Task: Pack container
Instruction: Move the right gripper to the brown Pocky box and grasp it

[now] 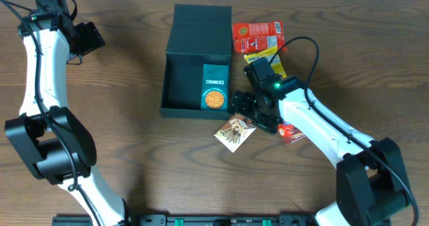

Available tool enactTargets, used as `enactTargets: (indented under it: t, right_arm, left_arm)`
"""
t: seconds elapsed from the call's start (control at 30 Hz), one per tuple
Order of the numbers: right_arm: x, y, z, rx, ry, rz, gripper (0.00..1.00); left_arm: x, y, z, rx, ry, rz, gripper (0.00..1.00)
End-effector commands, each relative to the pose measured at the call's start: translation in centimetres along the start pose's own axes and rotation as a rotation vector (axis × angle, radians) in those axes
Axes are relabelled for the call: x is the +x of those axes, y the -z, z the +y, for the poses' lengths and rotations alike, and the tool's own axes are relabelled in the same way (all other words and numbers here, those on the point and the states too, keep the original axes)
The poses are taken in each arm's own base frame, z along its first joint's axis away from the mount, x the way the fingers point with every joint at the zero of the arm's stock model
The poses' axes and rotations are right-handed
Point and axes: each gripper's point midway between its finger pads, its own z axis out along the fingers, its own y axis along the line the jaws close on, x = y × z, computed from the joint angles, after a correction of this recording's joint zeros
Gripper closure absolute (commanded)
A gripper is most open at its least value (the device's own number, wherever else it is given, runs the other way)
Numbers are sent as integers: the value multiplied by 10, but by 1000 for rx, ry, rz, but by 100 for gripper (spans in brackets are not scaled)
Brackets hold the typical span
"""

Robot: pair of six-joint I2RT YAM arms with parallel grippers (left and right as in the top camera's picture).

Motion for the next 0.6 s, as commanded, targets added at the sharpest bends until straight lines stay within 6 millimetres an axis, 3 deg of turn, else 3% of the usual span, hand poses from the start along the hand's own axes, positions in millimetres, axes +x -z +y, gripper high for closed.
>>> enactTargets:
  t: [0.0, 0.57]
  right_arm:
    - [5, -5, 2, 1, -42, 19, 1]
    - [7, -37, -11, 70, -129, 74, 1]
  left_arm:
    - [-7, 12, 2, 6, 1, -27, 5]
    - [-6, 12, -2, 31, 1, -20, 4]
